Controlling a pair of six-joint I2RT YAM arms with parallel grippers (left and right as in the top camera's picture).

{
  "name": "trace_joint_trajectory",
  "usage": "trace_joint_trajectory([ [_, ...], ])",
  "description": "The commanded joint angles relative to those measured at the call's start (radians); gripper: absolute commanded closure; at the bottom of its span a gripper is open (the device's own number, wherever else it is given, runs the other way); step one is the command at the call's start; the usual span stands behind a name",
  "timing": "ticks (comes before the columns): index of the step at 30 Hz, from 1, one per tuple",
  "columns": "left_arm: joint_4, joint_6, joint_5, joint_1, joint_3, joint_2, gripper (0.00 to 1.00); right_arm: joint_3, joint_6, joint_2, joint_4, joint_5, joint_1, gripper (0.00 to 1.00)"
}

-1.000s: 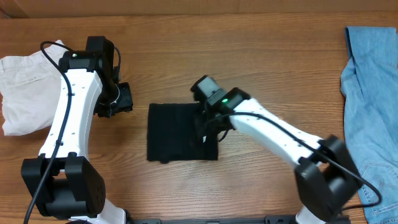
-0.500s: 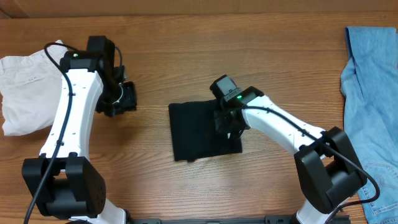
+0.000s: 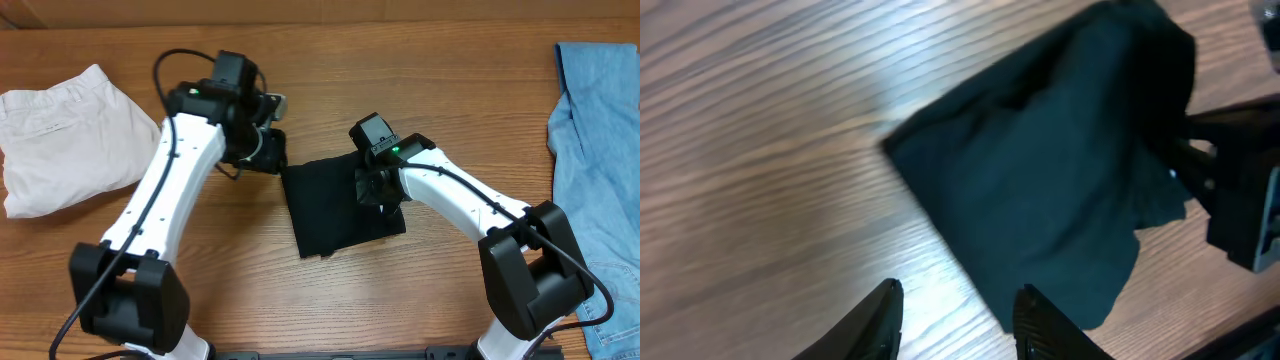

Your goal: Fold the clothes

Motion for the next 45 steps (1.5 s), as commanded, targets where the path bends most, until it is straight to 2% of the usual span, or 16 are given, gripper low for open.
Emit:
trace_joint_trajectory([
  [1,0.025,0.019,0.025,-0.047,-0.011,0.045,0.60,-0.006,-0.002,0.004,0.007,0.041,-0.004,0.94],
  [9,0.128,0.019,0.024,-0.131,-0.013,0.159,0.61,-0.006,0.005,0.004,0.012,0.096,-0.004,0.92],
  [19,0.290,-0.013,0.022,-0.143,-0.013,0.341,0.60,-0.006,0.059,0.004,0.014,0.229,-0.004,0.92],
  [26,0.301,-0.053,0.026,-0.144,-0.013,0.412,0.61,-0.006,0.057,0.006,0.013,0.268,-0.057,0.95],
  [31,0.298,-0.060,0.053,-0.144,-0.013,0.410,0.62,-0.006,0.013,0.006,0.002,0.196,-0.094,0.96],
  [35,0.297,-0.061,0.051,-0.144,-0.013,0.410,0.62,0.018,-0.004,-0.014,-0.096,0.148,-0.095,0.92],
  [39,0.292,-0.061,0.051,-0.144,-0.013,0.410,0.62,0.030,-0.081,-0.084,-0.157,-0.003,-0.084,0.87],
  [45,0.278,-0.060,0.051,-0.144,-0.013,0.410,0.61,0.030,-0.116,-0.143,-0.166,-0.138,-0.082,0.68],
])
